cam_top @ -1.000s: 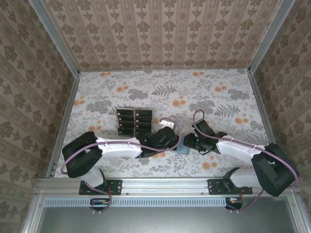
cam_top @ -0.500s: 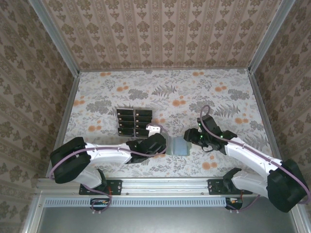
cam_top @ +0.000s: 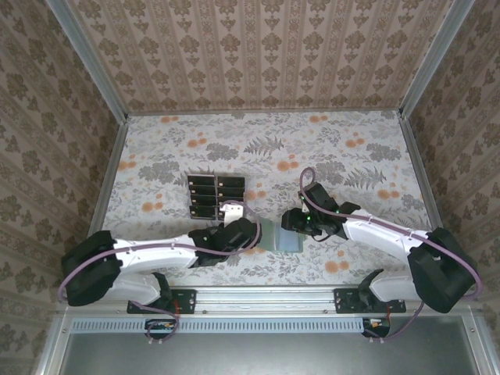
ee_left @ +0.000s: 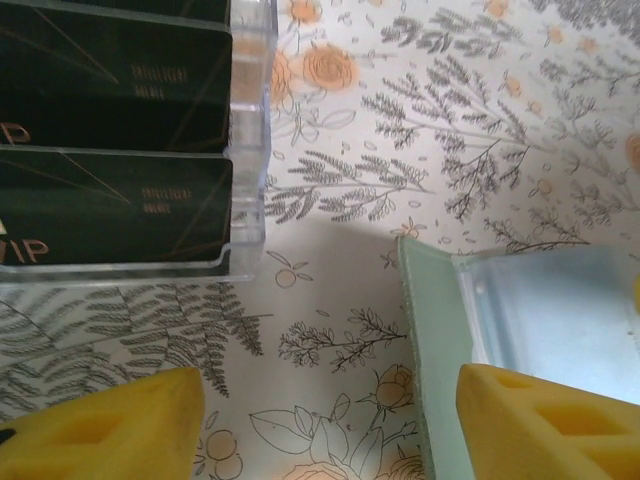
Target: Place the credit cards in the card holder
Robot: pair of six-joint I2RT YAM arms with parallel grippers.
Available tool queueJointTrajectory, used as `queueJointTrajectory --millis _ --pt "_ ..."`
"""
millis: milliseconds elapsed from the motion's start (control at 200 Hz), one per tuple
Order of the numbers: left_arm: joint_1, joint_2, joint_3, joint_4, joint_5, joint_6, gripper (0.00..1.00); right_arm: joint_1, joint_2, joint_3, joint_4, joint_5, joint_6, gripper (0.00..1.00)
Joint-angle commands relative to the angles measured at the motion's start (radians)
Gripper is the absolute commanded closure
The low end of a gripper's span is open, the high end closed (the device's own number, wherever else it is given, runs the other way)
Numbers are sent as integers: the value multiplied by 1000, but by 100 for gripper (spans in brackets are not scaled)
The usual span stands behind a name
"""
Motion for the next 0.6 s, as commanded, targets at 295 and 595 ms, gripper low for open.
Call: queueJointTrajectory --millis 295,595 --pt "-12 -4 47 -71 13 151 29 9 60 22 6 15 -43 49" --pt "-32 133 62 -78 8 157 28 9 121 22 16 17 -54 46"
